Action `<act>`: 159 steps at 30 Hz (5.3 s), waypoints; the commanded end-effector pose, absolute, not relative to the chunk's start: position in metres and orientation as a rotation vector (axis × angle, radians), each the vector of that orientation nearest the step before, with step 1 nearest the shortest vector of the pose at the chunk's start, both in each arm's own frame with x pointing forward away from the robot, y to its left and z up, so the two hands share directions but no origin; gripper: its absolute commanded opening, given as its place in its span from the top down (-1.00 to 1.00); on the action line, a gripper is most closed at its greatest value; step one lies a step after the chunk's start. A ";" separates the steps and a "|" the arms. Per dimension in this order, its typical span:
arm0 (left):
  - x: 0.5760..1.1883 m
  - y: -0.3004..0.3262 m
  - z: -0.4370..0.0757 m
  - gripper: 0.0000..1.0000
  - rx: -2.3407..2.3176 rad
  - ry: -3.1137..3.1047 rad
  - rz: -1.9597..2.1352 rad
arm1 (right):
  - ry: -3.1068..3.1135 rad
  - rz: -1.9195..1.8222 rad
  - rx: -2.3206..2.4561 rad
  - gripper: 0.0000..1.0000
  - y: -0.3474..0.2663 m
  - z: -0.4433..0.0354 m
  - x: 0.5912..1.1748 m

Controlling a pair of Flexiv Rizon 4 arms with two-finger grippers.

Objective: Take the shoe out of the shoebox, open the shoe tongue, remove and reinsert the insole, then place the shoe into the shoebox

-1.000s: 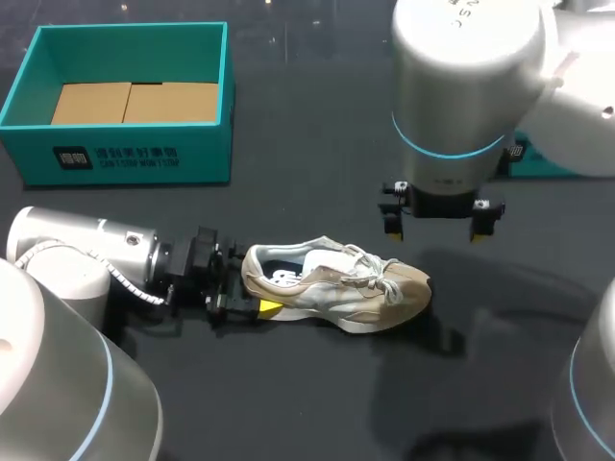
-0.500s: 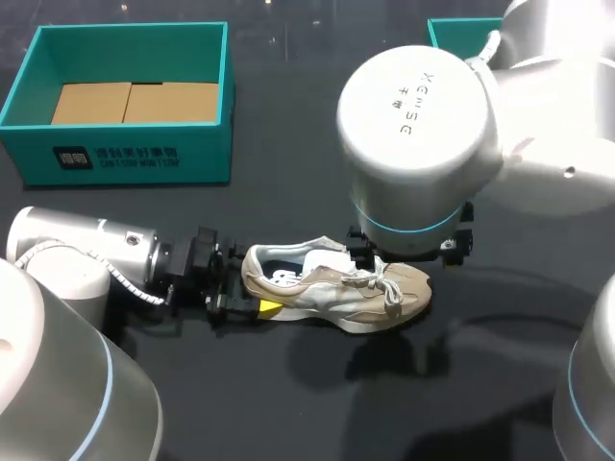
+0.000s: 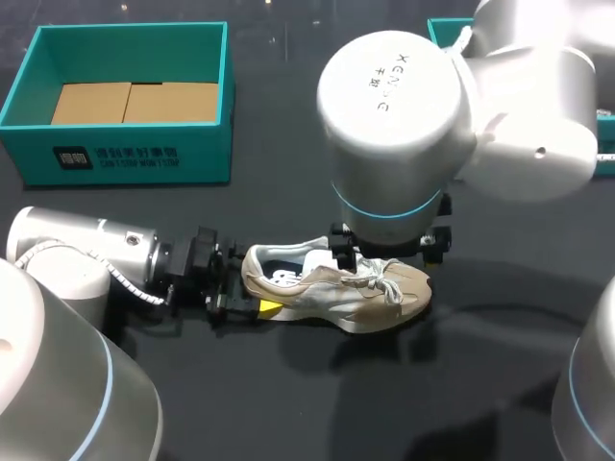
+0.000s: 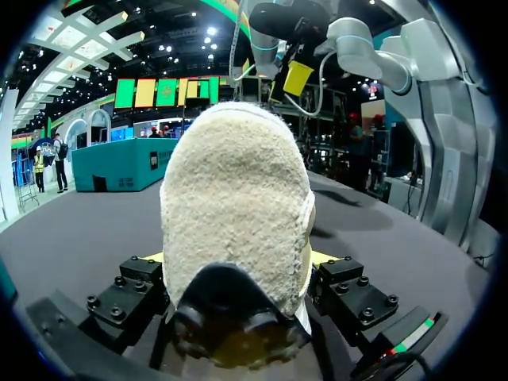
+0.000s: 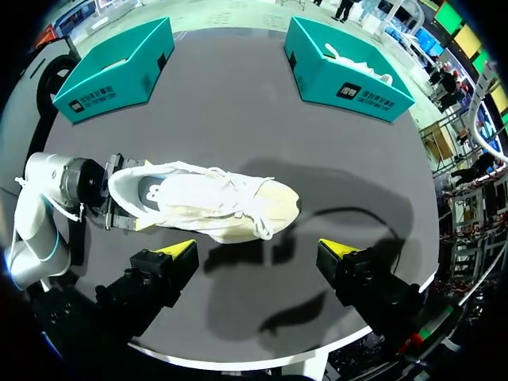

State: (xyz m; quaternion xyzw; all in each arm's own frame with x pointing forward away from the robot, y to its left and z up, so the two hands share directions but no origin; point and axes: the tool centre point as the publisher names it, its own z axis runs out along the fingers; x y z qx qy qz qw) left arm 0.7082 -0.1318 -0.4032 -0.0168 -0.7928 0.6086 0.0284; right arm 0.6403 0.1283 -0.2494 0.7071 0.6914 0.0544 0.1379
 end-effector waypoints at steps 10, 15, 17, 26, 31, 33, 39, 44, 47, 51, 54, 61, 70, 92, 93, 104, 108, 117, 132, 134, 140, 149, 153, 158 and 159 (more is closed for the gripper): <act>0.706 -0.132 -0.405 1.00 -0.050 -2.449 1.878 | 1.843 -0.155 2.104 -1.00 0.213 -0.277 0.668; 0.706 -0.132 -0.405 1.00 -0.050 -2.449 1.878 | 1.843 -0.155 2.104 -1.00 0.213 -0.277 0.668; 0.706 -0.132 -0.405 1.00 -0.050 -2.449 1.878 | 1.843 -0.155 2.104 -1.00 0.213 -0.277 0.668; 0.706 -0.132 -0.405 1.00 -0.050 -2.449 1.878 | 1.716 -0.243 1.980 -1.00 0.254 -0.284 0.660; 0.706 -0.132 -0.405 1.00 -0.050 -2.449 1.878 | 1.679 -0.298 1.957 -1.00 0.262 -0.293 0.664; 0.706 -0.132 -0.405 1.00 -0.050 -2.449 1.878 | 1.656 -0.317 1.950 -1.00 0.263 -0.294 0.666; 0.706 -0.132 -0.405 1.00 -0.050 -2.449 1.878 | 1.576 -0.365 1.930 -1.00 0.264 -0.295 0.672; 0.706 -0.132 -0.405 1.00 -0.050 -2.449 1.878 | 1.525 -0.400 1.921 -1.00 0.261 -0.298 0.677; 0.706 -0.132 -0.405 1.00 -0.050 -2.449 1.878 | 1.488 -0.417 1.910 -1.00 0.259 -0.301 0.679; 0.706 -0.132 -0.405 1.00 -0.050 -2.449 1.878 | 1.461 -0.434 1.898 -1.00 0.253 -0.305 0.684; 0.706 -0.132 -0.405 1.00 -0.050 -2.449 1.878 | 1.450 -0.444 1.902 -1.00 0.248 -0.307 0.687; 0.706 -0.132 -0.405 1.00 -0.050 -2.449 1.878 | 1.429 -0.467 1.910 -1.00 0.237 -0.309 0.691; 0.706 -0.132 -0.405 1.00 -0.050 -2.449 1.878 | 1.388 -0.496 1.895 -1.00 0.228 -0.313 0.692; 0.706 -0.132 -0.405 1.00 -0.050 -2.449 1.878 | 1.319 -0.512 1.904 -1.00 0.209 -0.332 0.698; 0.706 -0.132 -0.405 1.00 -0.050 -2.449 1.878 | 1.317 -0.510 1.909 -1.00 0.209 -0.333 0.698; 0.706 -0.132 -0.405 1.00 -0.050 -2.449 1.878 | 1.281 -0.485 1.972 -1.00 0.194 -0.328 0.685; 0.706 -0.132 -0.405 1.00 -0.050 -2.449 1.878 | 1.285 -0.485 1.988 -1.00 0.189 -0.326 0.686; 0.706 -0.132 -0.405 1.00 -0.050 -2.449 1.878 | 1.315 -0.484 2.013 -0.97 0.181 -0.323 0.695; 0.706 -0.132 -0.405 1.00 -0.050 -2.449 1.878 | 1.357 -0.501 2.061 -0.62 0.167 -0.310 0.696; 0.706 -0.132 -0.405 1.00 -0.050 -2.449 1.878 | 1.362 -0.501 2.063 -0.65 0.166 -0.308 0.696; 0.706 -0.132 -0.405 1.00 -0.050 -2.449 1.878 | 1.414 -0.502 2.061 -0.62 0.163 -0.299 0.698; 0.706 -0.132 -0.405 1.00 -0.050 -2.449 1.878 | 1.482 -0.504 2.048 -0.63 0.162 -0.295 0.694; 0.706 -0.132 -0.405 1.00 -0.050 -2.449 1.878 | 1.508 -0.511 2.033 -0.70 0.169 -0.304 0.688; 0.706 -0.132 -0.405 1.00 -0.050 -2.449 1.878 | 1.540 -0.523 2.014 -0.83 0.179 -0.312 0.681; 0.706 -0.132 -0.405 1.00 -0.050 -2.449 1.878 | 1.541 -0.529 2.010 -0.84 0.181 -0.314 0.680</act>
